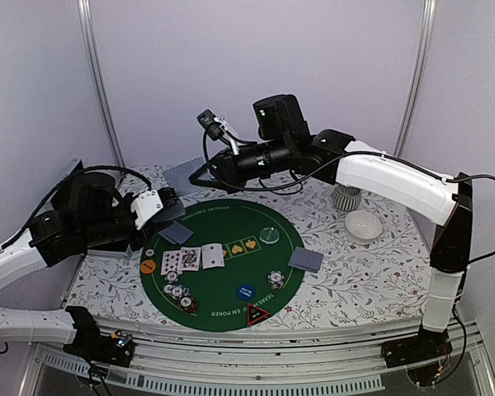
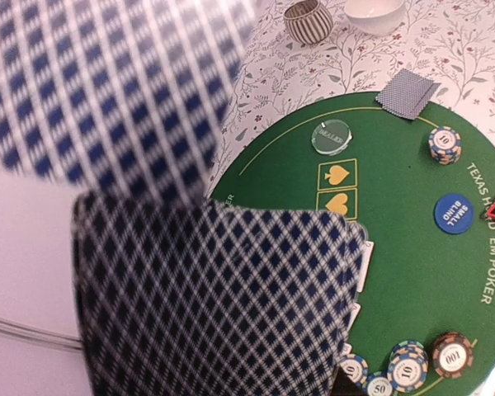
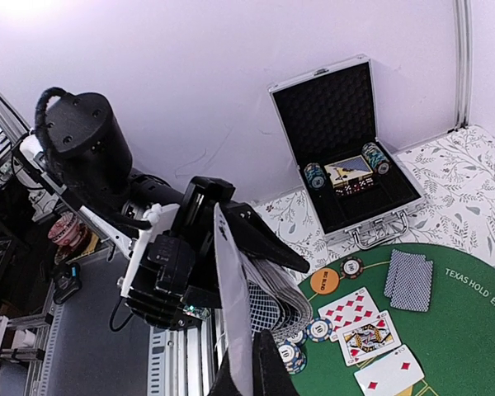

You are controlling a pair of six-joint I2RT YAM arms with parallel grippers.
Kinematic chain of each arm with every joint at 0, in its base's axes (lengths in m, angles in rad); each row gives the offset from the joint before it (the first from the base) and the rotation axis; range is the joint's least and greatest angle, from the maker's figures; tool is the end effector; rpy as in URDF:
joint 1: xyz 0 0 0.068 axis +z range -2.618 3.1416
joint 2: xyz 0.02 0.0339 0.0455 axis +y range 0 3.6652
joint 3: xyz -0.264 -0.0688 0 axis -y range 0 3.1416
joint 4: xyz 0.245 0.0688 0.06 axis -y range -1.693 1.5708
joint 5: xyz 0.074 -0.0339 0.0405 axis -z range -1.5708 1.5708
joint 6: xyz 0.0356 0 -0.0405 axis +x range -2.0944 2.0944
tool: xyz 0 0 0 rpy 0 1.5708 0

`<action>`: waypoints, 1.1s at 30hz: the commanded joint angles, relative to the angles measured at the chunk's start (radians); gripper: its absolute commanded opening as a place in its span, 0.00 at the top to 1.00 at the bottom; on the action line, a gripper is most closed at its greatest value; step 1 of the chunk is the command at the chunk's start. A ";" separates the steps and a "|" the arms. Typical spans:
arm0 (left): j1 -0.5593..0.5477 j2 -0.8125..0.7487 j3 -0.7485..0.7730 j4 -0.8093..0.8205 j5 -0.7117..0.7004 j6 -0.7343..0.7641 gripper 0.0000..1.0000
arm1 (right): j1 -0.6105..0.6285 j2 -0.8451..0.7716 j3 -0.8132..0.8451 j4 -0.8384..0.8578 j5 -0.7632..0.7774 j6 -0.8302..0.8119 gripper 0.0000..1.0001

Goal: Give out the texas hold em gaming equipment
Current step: Distribute the poker card in the community card area.

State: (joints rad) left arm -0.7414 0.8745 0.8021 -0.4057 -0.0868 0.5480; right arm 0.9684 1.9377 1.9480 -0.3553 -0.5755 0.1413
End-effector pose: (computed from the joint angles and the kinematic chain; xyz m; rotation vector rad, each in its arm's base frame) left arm 0.1471 -0.1305 0.3078 1.1866 1.6681 -0.0317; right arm 0.2429 0.3874 0.3873 -1.2057 1.6933 1.2659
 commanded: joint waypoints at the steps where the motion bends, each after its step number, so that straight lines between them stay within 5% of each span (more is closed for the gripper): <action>1: -0.009 -0.009 -0.007 0.029 -0.025 -0.003 0.64 | -0.027 -0.082 -0.043 -0.001 0.046 -0.014 0.98; 7: -0.008 -0.017 -0.009 0.036 -0.056 -0.010 0.64 | -0.128 -0.104 -0.162 -0.007 0.191 0.165 0.98; 16: -0.006 -0.026 -0.008 0.031 -0.060 -0.009 0.64 | -0.164 0.040 -0.194 -0.143 0.310 0.211 0.98; 24: -0.007 -0.013 -0.011 0.044 -0.048 -0.015 0.64 | -0.127 0.080 -0.523 0.422 0.375 0.625 0.98; 33: -0.006 -0.042 -0.023 0.045 -0.046 -0.010 0.64 | -0.102 0.238 -0.570 0.602 0.541 0.909 0.98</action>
State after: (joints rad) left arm -0.7414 0.8574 0.7971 -0.3954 -0.1398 0.5457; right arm 0.8600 2.1185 1.3876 0.1081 -0.1299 0.8829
